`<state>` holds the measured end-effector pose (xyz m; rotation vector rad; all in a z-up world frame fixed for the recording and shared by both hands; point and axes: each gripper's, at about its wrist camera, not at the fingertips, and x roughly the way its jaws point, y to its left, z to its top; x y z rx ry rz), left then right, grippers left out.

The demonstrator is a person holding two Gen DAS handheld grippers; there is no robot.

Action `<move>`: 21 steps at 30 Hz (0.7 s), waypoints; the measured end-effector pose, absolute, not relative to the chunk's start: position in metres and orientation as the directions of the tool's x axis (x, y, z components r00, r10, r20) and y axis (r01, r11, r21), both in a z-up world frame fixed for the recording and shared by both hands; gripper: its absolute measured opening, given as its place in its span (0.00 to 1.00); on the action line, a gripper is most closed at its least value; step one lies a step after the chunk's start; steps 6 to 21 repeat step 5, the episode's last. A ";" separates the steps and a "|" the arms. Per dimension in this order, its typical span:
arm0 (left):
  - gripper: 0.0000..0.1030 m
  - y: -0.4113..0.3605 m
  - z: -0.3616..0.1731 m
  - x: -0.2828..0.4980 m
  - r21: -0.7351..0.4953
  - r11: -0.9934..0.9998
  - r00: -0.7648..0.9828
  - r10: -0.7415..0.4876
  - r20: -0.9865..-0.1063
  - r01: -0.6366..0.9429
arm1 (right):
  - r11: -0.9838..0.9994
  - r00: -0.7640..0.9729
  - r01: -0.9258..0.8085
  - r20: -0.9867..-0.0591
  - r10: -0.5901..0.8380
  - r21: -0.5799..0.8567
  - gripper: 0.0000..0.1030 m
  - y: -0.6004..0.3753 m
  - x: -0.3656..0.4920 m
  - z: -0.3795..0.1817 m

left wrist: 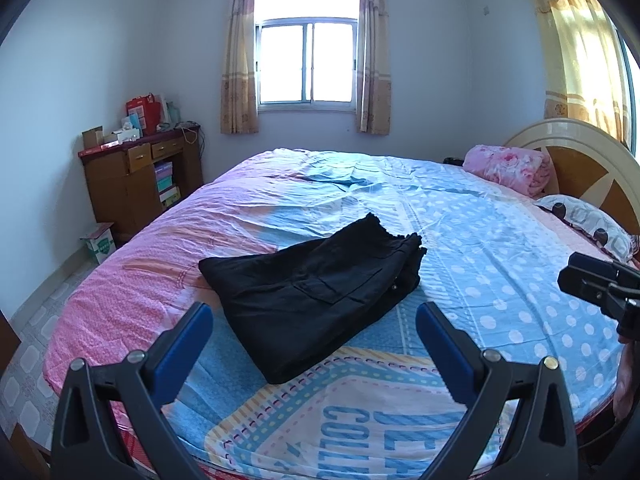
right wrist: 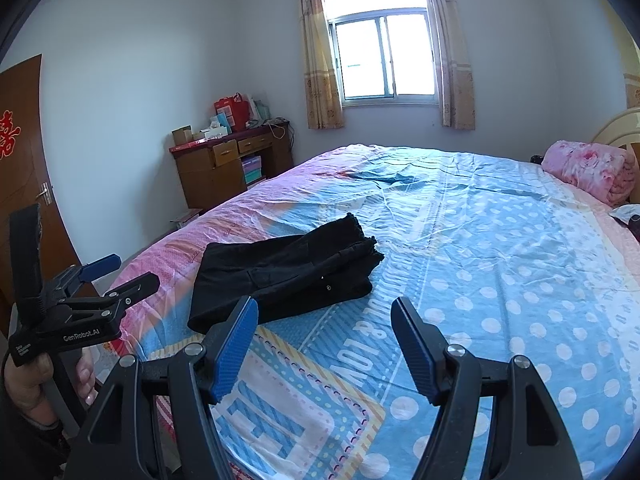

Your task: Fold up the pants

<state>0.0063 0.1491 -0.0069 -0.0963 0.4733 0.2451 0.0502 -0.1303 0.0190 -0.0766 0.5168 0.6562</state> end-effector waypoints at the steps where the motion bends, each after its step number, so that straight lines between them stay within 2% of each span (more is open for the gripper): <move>1: 1.00 0.150 -0.007 0.006 -0.044 0.967 0.862 0.203 -0.464 -0.252 | 0.794 0.670 -0.601 -0.483 0.564 0.092 0.68 -0.130 0.050 0.019; 21: 1.00 0.149 -0.008 0.007 -0.043 0.969 0.865 0.196 -0.462 -0.242 | 0.792 0.665 -0.604 -0.491 0.563 0.091 0.68 -0.129 0.049 0.016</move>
